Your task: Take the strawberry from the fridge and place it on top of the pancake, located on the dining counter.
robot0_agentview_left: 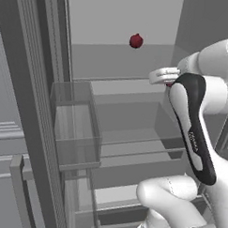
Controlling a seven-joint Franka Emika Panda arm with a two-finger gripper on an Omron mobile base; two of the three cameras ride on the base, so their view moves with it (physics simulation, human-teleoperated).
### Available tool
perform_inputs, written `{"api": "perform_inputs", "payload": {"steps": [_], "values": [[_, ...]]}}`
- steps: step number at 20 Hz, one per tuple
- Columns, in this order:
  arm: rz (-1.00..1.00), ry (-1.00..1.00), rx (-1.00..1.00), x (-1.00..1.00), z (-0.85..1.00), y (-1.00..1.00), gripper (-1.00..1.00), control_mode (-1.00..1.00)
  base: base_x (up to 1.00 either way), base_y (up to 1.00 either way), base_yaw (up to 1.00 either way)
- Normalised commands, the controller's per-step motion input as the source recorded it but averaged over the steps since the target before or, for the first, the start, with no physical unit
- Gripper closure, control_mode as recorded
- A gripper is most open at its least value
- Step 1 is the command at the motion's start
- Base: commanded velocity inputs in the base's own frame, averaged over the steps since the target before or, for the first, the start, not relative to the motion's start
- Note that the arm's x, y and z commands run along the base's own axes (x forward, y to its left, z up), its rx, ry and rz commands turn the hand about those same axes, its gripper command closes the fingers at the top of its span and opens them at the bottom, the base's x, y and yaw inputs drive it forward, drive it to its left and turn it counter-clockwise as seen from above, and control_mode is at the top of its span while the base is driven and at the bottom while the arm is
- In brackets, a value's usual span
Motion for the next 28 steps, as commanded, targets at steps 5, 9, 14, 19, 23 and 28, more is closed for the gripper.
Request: {"api": "perform_inputs", "payload": {"steps": [5, 9, 14, 19, 23, 28], "values": [[0.0, 0.0, 0.01, -0.86, 0.14, 0.0, 1.0, -1.0, 0.0, 0.0, 0.0], [0.0, 0.0, 0.0, -0.73, 0.06, 0.0, 1.0, -1.0, 0.0, 0.0, 0.0], [0.0, 0.08, 0.0, -0.12, -0.05, 0.0, 1.0, -1.0, 0.0, 0.0, 0.0], [0.0, 0.03, -0.01, 0.0, -0.04, 0.02, 1.0, -1.0, 0.0, 0.0, 0.0], [0.0, 0.05, 0.0, -0.06, -0.1, 0.0, 1.0, 1.0, -0.12, 0.0, 0.0], [0.0, 0.0, 0.0, 0.0, 0.0, 0.0, 1.0, 1.0, -0.87, 0.0, 0.0]]}}
